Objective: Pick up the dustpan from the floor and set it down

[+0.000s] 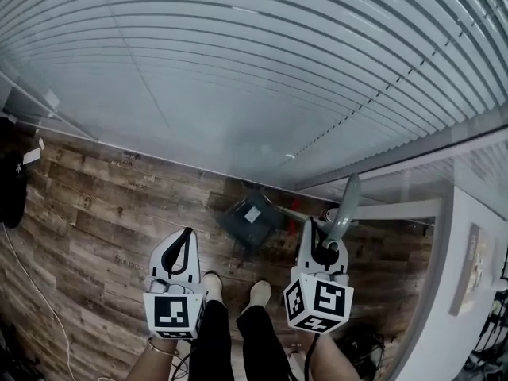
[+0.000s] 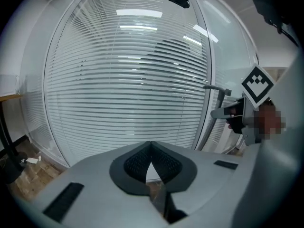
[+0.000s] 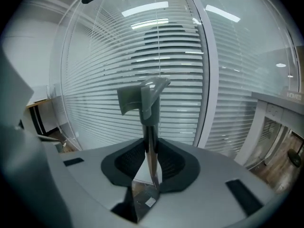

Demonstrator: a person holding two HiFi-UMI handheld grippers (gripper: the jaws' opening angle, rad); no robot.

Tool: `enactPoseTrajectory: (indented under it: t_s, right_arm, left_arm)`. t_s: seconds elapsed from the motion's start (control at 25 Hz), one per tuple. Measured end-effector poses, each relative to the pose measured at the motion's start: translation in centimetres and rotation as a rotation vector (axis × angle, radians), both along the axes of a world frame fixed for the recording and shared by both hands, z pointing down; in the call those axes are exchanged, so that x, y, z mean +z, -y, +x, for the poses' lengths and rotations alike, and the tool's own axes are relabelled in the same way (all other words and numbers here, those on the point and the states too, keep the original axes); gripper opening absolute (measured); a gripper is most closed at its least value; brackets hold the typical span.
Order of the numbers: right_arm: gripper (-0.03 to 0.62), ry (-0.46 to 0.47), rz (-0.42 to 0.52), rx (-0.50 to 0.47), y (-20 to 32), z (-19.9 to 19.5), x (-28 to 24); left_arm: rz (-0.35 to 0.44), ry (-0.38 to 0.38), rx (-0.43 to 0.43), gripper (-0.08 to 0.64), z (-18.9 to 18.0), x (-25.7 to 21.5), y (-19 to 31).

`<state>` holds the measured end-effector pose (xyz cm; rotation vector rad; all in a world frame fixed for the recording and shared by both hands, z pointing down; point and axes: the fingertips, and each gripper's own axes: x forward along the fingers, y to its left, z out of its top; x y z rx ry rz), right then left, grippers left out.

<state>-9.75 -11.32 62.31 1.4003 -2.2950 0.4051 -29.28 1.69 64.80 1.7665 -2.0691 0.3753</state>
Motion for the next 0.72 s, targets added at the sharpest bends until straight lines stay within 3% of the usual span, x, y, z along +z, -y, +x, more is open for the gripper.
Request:
enactPoseTrajectory:
  t_s: [0.32, 0.56, 0.72]
  right_arm:
    - [0.1, 0.025, -0.011, -0.023, -1.6, 1.1, -8.7]
    - [0.1, 0.066, 0.03, -0.062, -0.7, 0.6, -17.5]
    - [0.1, 0.093, 0.056, -0.096, -1.4, 1.5, -23.9]
  left_arm:
    - [0.049, -0.023, 0.016, 0.018, 2.7, -9.5, 0.6]
    - [0.144, 0.019, 0.101, 0.018, 5.0, -19.1, 4.5]
    - [0.176, 0.009, 0.128, 0.018, 7.1, -25.0, 4.9]
